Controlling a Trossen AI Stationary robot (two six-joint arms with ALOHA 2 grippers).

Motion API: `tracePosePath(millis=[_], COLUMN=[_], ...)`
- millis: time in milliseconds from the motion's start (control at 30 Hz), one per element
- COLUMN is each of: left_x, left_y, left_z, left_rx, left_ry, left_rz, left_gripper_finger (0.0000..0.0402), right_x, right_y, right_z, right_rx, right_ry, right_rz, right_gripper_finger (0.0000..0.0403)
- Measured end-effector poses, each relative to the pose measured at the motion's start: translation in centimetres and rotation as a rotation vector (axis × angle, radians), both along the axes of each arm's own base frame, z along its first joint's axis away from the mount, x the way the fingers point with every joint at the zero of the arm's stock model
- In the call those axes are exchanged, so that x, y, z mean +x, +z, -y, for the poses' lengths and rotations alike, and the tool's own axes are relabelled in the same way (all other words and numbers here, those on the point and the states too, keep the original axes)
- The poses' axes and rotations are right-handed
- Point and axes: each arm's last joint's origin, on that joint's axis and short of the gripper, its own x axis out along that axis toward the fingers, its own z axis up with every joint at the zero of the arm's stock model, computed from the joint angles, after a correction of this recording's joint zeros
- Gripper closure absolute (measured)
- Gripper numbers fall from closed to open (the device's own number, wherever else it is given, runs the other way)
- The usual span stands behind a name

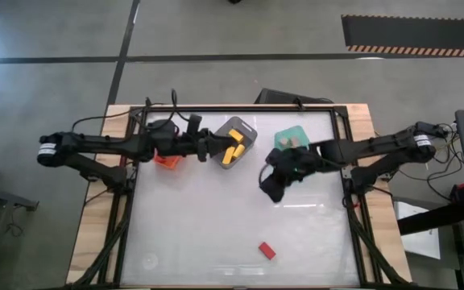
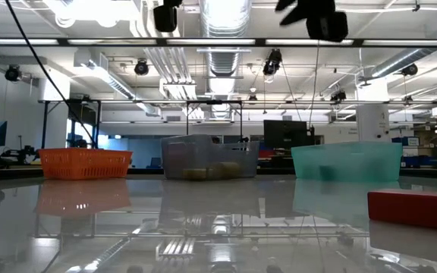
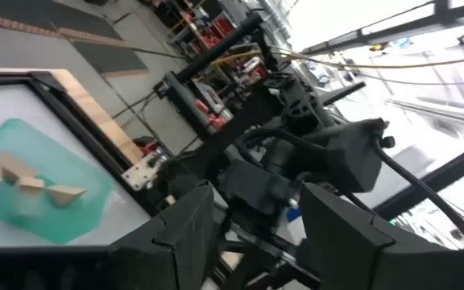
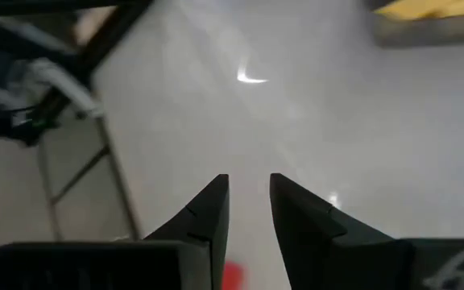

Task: Sort & place blocks by color
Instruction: Put the red block into the orange bin

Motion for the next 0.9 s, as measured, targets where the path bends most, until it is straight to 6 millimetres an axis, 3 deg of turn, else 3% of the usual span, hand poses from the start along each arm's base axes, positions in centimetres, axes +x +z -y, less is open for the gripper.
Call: tracePosePath(millis=[267, 500, 667, 900], left_x=[-0.1, -0.9, -1.6, -2.5], left_y=[0.3, 1.0, 1.4, 1.5], left_z=[1.3, 4.7, 7.8, 10.6], left_rx=[0.027, 0.066, 0.103, 0.109], left_ry=[-0.046, -0.168, -0.253, -0.275], left_rz=[0.020, 0.053, 0.098, 0.111], left_gripper_finger=[0.0230, 0.0230, 0.0230, 0.0230], right_x=[-0.1, 1.4, 3.5, 4.8], right_y=[1.1, -0.2, -2.2, -5.1], right_z=[-4.8, -8.5, -11.7, -15.0], right_rx=[0.131, 0.163, 0.184, 0.149], right_ry=[0.053, -0.003, 0.009, -0.044], right_rz=[0.111, 0.104, -0.045, -0.466], right_gripper_finger=[0.0330, 0.0330, 0.0330, 0.0330])
